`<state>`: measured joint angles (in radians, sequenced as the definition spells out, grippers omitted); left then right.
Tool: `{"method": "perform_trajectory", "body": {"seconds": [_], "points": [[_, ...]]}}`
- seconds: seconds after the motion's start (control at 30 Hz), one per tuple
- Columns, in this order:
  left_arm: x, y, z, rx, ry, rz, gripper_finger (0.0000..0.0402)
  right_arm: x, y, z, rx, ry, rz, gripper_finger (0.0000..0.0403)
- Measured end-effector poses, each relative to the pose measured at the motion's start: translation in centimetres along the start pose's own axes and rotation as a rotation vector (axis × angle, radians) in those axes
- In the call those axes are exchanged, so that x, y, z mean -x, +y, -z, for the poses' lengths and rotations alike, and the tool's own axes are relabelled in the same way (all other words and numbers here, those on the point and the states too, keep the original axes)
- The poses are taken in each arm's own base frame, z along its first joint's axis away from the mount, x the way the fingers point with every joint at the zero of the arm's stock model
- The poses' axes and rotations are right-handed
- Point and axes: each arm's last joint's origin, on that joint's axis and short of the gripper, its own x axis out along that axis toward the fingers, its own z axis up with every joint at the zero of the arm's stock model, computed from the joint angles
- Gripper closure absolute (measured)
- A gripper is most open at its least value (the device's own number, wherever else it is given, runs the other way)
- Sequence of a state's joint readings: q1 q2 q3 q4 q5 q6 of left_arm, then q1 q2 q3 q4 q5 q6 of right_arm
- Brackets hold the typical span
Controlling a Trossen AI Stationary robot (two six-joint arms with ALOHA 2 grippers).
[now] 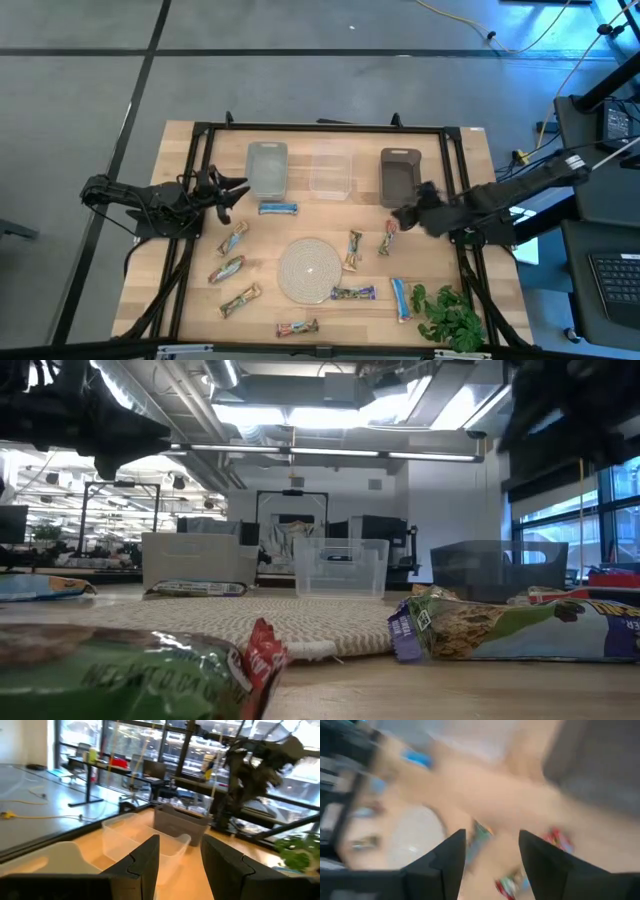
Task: Pick and place Granola Bars by type
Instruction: Put the red granola bar into the black bin
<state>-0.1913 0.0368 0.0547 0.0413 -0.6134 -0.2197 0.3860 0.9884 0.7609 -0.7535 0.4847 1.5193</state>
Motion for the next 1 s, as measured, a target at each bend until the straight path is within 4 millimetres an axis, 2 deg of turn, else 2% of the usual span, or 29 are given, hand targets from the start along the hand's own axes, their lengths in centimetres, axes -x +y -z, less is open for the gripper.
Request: {"method": "perform_trajectory", "body": {"seconds": [0.2,0.4,0.67,1.0], "points": [[0.0,0.0,0.0,-0.018,-0.004,-0.012,0.0265,-4.9,0.2,1.9,-0.144,0.198,0.245,0.0216],[0.0,0.2,0.0,-0.068,-0.014,-0.068,0.0265,-8.0,0.1,3.0,-0.181,0.268,0.361,0.0216],[0.0,0.2,-0.1,-0.067,-0.016,-0.081,0.0265,-9.5,-0.1,3.2,-0.219,0.273,0.409,0.0216],[0.0,0.2,0.0,-0.066,-0.015,-0.081,0.0265,-9.7,-0.1,3.2,-0.214,0.25,0.41,0.0216]]}}
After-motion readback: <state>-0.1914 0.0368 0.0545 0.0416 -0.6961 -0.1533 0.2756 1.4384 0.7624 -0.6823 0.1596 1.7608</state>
